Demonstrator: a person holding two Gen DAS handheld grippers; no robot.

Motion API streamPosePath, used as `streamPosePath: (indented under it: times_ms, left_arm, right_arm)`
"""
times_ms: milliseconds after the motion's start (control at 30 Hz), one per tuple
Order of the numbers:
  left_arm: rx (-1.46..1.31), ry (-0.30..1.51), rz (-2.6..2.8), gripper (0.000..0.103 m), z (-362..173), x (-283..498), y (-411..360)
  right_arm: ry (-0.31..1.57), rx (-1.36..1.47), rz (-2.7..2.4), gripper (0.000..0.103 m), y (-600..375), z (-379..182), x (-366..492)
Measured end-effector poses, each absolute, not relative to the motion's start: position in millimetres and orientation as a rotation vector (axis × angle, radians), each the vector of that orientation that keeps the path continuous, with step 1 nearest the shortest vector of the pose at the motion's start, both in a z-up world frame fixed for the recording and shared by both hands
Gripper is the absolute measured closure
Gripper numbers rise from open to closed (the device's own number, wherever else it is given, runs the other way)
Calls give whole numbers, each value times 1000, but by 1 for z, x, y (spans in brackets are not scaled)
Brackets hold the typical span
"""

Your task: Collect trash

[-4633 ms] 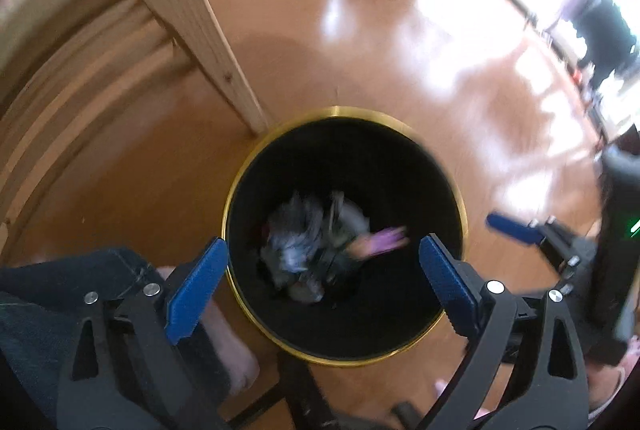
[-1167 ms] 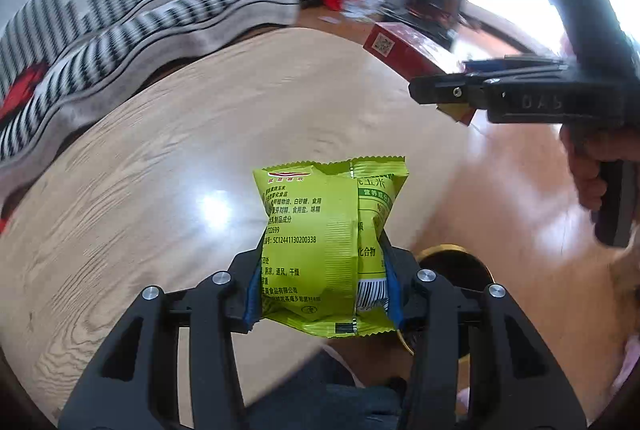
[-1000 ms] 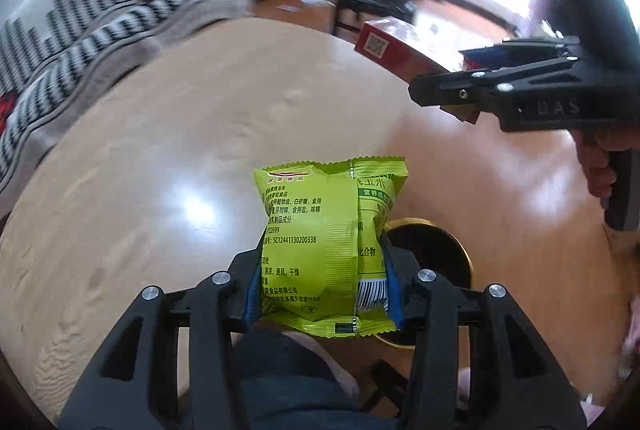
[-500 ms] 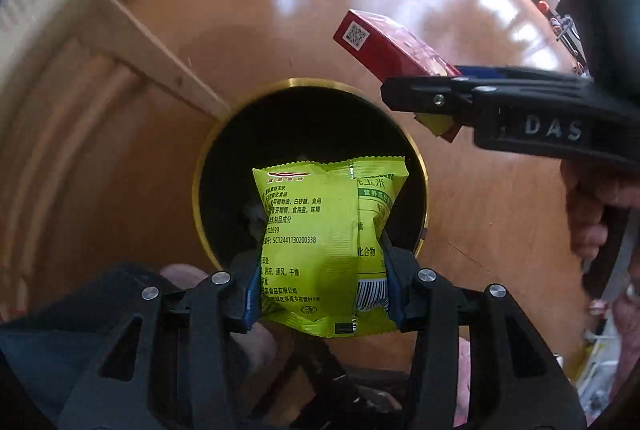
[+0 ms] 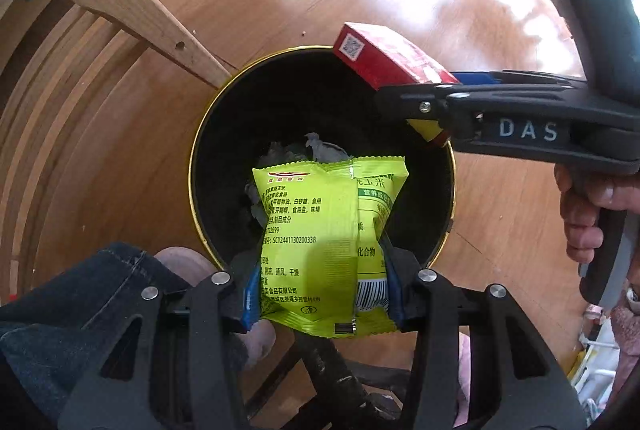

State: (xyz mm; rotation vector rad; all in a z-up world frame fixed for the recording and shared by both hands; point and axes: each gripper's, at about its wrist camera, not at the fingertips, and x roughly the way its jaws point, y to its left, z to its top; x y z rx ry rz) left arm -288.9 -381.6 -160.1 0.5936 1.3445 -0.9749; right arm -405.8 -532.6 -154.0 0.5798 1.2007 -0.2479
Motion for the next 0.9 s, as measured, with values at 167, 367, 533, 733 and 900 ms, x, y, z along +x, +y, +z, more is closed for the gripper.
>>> streamPosePath:
  times_ms: [167,367,533,733,900]
  left_arm:
    - [598,1353,-965,56,-160,-289,-380]
    - [588,1374,-958,54,-162,-287,-382]
    - [498,1363,-954,16,-154,-284,-378]
    - [400,1262,-959,8,-98,-273,-356]
    - [252,1073,-902,7,-15,-246,-317]
  right_arm:
    - [1218,582,-247,44,-532,-156,-405]
    - [1218,607,-246,42,-531,-155,-404]
    - [1176,634,-249,34,-534,-138,-407]
    - [1025,623,-266,7,-544,-76,-426]
    - [936,564,-294,7,-532,-23,-419]
